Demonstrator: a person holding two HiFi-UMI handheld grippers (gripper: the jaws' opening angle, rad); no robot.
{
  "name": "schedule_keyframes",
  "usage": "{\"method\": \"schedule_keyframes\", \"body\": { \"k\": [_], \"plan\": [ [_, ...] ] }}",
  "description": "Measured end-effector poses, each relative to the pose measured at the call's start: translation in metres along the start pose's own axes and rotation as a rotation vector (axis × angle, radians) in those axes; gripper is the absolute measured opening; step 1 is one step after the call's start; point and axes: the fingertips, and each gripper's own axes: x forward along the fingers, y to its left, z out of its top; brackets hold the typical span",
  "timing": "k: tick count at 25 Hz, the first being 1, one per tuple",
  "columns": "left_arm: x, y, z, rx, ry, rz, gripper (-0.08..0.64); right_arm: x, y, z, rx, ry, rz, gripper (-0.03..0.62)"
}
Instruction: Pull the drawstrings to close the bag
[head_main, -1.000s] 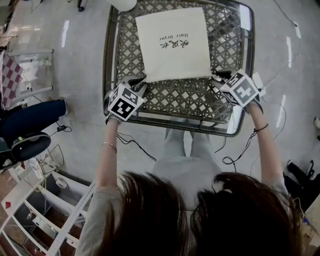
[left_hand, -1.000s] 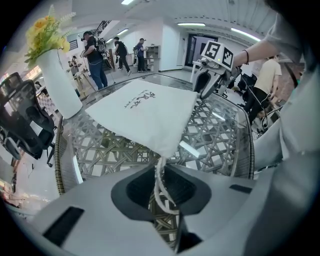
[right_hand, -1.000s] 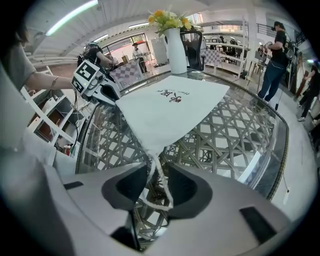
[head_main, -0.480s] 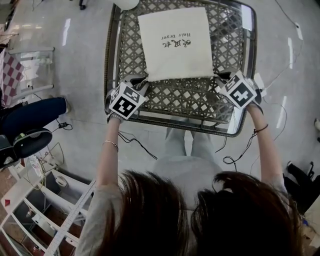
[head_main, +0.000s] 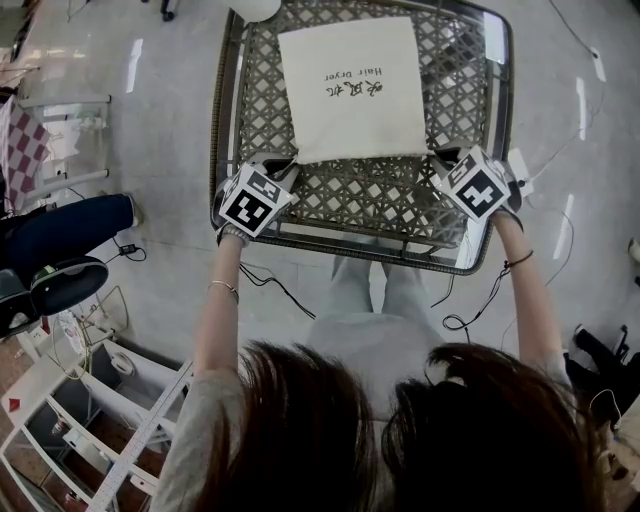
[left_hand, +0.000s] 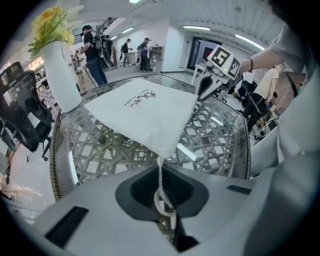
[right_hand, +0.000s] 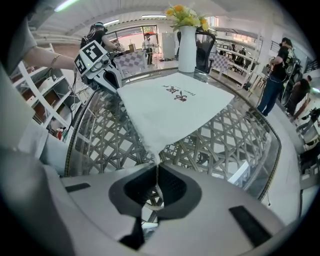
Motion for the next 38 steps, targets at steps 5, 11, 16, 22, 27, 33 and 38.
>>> {"method": "schedule_keyframes", "body": {
  "k": [5, 11, 16, 22, 27, 33, 38],
  "plan": [
    [0.0, 0.0, -0.002, -0.039, -0.006, -0.003, 0.031, 0.003, 0.001, 0.001, -0.027, 0.023, -0.008, 0.029],
    [0.001, 0.001, -0.003, -0.053, -0.011, 0.025, 0.029, 0.002, 0.001, 0.001, -0.003, 0.042, 0.017, 0.026],
    [0.002, 0.001, 0.0, -0.095, 0.003, 0.04, 0.026, 0.003, 0.0, 0.003, -0.004, 0.036, -0.021, 0.023],
    [-0.006, 0.001, 0.0, -0.12, 0.012, 0.074, 0.026, -0.017, 0.0, 0.012, 0.0, 0.009, -0.052, 0.023],
    [-0.023, 0.005, 0.012, -0.115, 0.004, 0.106, 0.026, -0.037, -0.005, 0.02, -0.043, -0.003, -0.077, 0.022],
    [-0.045, 0.01, 0.026, -0.106, -0.018, 0.137, 0.026, -0.059, -0.01, 0.032, -0.059, -0.034, -0.109, 0.021],
    [-0.065, 0.014, 0.041, -0.099, -0.054, 0.165, 0.026, -0.081, -0.015, 0.042, -0.077, -0.072, -0.144, 0.021]
  ]
}}
